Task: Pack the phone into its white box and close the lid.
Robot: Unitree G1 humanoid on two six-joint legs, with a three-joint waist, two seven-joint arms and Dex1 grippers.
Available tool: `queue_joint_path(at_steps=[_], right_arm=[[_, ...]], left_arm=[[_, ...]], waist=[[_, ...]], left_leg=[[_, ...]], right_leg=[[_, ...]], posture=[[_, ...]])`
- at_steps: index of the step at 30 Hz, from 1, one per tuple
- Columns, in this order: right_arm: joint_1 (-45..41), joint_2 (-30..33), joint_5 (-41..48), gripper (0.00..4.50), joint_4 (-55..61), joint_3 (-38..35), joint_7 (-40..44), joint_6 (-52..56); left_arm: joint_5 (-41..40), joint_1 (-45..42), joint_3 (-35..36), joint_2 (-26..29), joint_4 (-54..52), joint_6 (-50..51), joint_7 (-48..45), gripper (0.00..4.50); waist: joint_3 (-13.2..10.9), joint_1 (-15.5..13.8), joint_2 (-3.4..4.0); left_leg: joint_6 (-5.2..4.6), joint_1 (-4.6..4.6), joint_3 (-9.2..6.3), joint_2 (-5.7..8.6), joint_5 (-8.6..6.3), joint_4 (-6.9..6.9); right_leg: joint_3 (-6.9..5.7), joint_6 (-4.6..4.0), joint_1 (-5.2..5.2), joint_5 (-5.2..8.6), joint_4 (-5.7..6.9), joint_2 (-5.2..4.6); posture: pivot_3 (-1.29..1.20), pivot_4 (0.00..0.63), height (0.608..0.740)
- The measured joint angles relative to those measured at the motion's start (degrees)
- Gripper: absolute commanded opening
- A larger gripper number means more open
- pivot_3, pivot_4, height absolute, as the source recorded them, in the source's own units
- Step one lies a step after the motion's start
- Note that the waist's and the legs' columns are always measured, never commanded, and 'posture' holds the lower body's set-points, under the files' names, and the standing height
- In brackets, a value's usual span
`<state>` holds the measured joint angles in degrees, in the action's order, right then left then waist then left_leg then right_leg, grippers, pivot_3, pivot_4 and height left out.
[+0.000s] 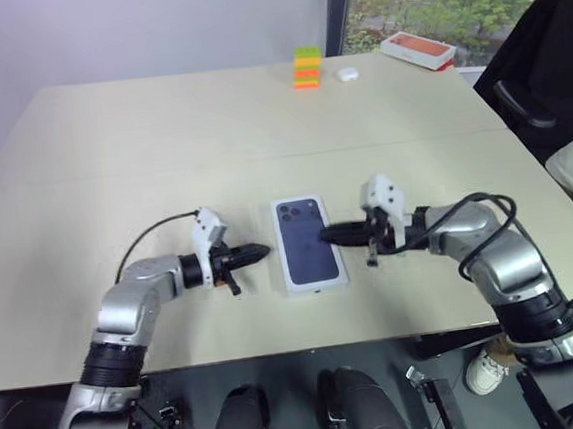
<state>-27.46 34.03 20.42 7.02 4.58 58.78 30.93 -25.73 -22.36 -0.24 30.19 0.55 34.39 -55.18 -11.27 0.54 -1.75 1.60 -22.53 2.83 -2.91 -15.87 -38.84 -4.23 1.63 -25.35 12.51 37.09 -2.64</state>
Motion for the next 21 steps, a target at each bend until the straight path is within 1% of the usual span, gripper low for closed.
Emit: queue_joint_path(at_steps=[2, 5, 6, 8, 11, 17, 21], right_arm=[[0.2, 1.2, 0.2, 2.8, -1.2, -1.6, 0.5, -1.8], [0.2, 2.1, 0.9, 4.33, -1.9, -3.1, 1.8, -3.9], [0.2, 2.7, 1.0, 4.42, -2.0, -3.2, 2.2, -4.5], [0.2, 4.2, 1.1, 4.42, -2.8, -4.1, 3.4, -6.2], [0.2, 6.7, 1.2, 4.42, -4.6, -5.4, 5.1, -7.6], [-0.1, 9.1, 1.3, 4.42, -8.4, -7.2, 7.2, -9.6], [1.2, 11.8, 1.8, 4.42, -8.7, -9.0, 9.1, -10.5]], left_arm=[[-0.3, 0.4, 3.0, 3.2, -0.5, -0.6, -0.4, 2.78], [-1.9, 0.4, 6.4, 5.7, -0.6, -1.1, -1.6, 4.3], [-2.3, 0.4, 7.1, 6.4, -0.6, -1.1, -2.0, 4.41], [-3.1, 0.6, 9.4, 9.2, -0.6, -1.5, -3.5, 4.41], [-3.6, 2.1, 12.2, 11.9, 0.0, -2.4, -4.6, 4.41], [-3.7, 5.1, 13.7, 13.6, 0.5, -3.6, -5.0, 4.41], [-3.5, 9.6, 15.9, 16.2, 1.0, -6.0, -6.3, 4.41]], waist=[[0.0, -0.1, 0.02], [0.0, -0.1, 0.02], [0.0, -0.1, 0.02], [0.0, 0.0, 0.02], [0.0, 0.0, 0.05], [0.0, -0.1, 0.05], [0.0, 0.0, 0.06]], left_leg=[[0.0, 0.0, 0.01, 0.01, 0.0, 0.0], [0.0, -0.01, 0.02, 0.01, 0.0, 0.0], [0.0, -0.01, 0.02, 0.01, 0.0, 0.0], [0.0, 0.0, 0.03, 0.01, 0.0, 0.01], [0.0, 0.0, 0.04, 0.01, -0.01, 0.03], [0.0, 0.0, 0.07, 0.0, -0.01, 0.03], [0.0, 0.0, 0.13, -0.01, -0.01, 0.11]], right_leg=[[-0.01, 0.0, 0.0, 0.0, -0.01, -0.01], [-0.01, 0.0, 0.0, 0.01, -0.01, -0.03], [-0.01, 0.01, 0.0, 0.01, -0.02, -0.03], [0.0, 0.01, 0.0, 0.01, -0.03, -0.02], [0.0, 0.01, -0.01, 0.01, -0.03, -0.02], [0.01, 0.01, -0.02, 0.02, -0.05, -0.04], [0.04, 0.01, -0.05, 0.03, -0.09, -0.05]], posture=[[0.0, 0.15, 0.74], [0.0, 0.15, 0.74], [0.0, 0.15, 0.74], [0.0, 0.15, 0.74], [0.0, 0.15, 0.74], [0.0, 0.15, 0.74], [0.0, 0.15, 0.74]])
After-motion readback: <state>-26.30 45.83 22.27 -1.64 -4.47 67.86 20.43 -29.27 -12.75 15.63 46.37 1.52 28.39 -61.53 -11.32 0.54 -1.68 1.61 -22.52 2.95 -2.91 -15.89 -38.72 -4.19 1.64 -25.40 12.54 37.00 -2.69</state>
